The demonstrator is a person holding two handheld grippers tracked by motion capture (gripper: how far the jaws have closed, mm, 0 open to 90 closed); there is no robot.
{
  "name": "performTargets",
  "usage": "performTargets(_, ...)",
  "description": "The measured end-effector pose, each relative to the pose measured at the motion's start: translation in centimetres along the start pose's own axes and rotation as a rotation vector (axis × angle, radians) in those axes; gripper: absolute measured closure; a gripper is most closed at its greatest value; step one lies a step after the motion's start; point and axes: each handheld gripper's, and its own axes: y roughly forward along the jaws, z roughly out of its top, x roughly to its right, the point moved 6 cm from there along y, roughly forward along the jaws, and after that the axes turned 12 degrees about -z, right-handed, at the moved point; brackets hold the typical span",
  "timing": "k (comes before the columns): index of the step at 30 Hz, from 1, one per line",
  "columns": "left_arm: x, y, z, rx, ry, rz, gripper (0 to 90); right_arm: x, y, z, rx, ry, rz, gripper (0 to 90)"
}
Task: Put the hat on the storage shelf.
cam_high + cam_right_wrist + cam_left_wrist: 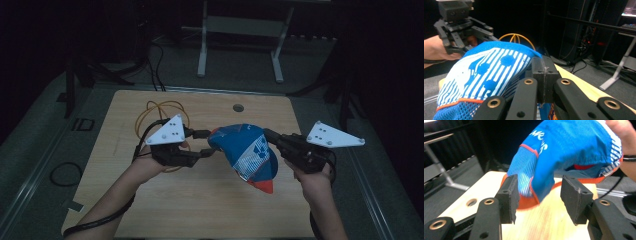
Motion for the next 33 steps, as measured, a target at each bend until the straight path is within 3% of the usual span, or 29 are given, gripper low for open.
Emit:
performTargets(8,-0.3,-3.2,-1.9,0.019,-0.066,0.167,15.4,0.1,1.5,0.8,-0.011,-0.017,-0.013,90.0)
performTargets(12,-0.4,-5.3,-3.1,0.032,-0.067,0.270,7.7,-0.2,2.6,2.1,-0.001,-0.019,-0.011,90.0)
performTargets(21,0.4,-8.9,-7.4,-0.014,-0.102,0.435,2.4,-1.7,5.5,5.2,0.028,-0.017,0.022,90.0)
performTargets(25,0.7,-9.6,-9.7,-0.039,-0.139,0.454,2.6,-2.6,7.3,6.5,0.035,-0.023,0.040,90.0)
performTargets(33,1.0,-9.7,-14.8,-0.052,-0.207,0.536,2.6,-3.9,11.1,9.2,0.029,-0.023,0.072,90.0)
